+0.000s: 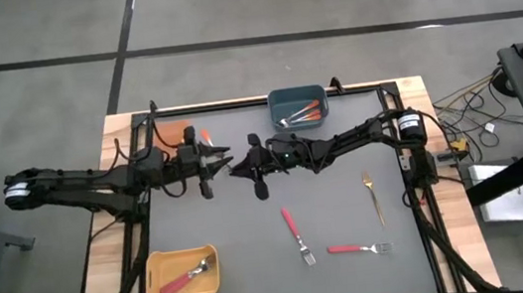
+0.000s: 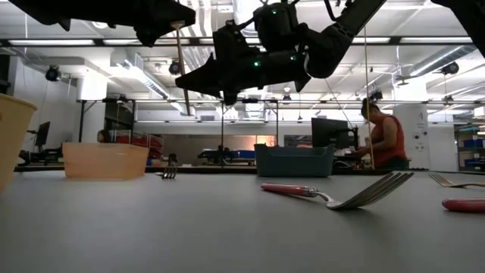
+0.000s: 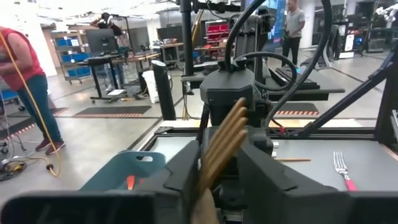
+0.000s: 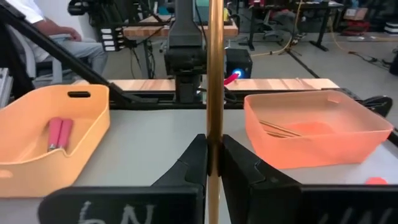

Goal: Sort silverware by color (type)
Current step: Put the gold fork into the orange bin

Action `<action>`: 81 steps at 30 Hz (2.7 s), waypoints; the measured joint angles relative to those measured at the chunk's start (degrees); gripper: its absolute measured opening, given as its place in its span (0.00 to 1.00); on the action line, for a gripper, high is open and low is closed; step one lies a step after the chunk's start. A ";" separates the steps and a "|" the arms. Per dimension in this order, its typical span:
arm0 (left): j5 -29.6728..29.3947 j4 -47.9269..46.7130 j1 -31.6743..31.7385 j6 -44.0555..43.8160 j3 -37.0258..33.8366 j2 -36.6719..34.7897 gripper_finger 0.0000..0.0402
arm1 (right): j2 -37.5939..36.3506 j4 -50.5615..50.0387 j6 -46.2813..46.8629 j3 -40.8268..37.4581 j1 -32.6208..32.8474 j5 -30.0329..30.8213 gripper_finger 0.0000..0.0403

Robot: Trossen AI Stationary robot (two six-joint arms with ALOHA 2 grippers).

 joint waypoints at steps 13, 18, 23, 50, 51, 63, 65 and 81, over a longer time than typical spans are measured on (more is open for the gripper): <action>-9.33 -0.94 -0.02 0.12 0.00 -0.12 0.45 | -0.17 2.17 -2.65 -0.13 1.61 15.28 0.04; -15.77 -0.37 0.00 -0.19 0.00 0.39 0.45 | -0.22 2.55 -6.22 -0.13 3.04 26.34 0.04; -16.47 4.04 -0.01 -1.27 0.00 3.10 0.43 | -0.24 2.52 -6.94 -0.13 3.40 31.73 0.04; -22.69 13.00 0.00 -6.59 0.00 12.28 0.03 | -0.24 2.29 -8.15 -0.02 3.51 37.79 0.04; -22.69 12.98 0.00 -6.92 0.00 12.28 0.02 | -0.24 2.24 -8.24 -0.02 3.51 37.77 0.04; -22.23 12.92 -0.02 -8.97 0.01 12.22 0.01 | -0.24 2.14 -8.26 -0.02 3.33 37.70 0.30; -22.23 12.80 -0.02 -8.97 0.00 12.22 0.00 | -0.24 2.13 -8.26 -0.02 3.33 37.70 0.35; -28.57 4.74 0.21 -7.54 0.00 5.90 0.00 | -3.29 -3.63 -9.36 -0.04 3.13 39.19 0.53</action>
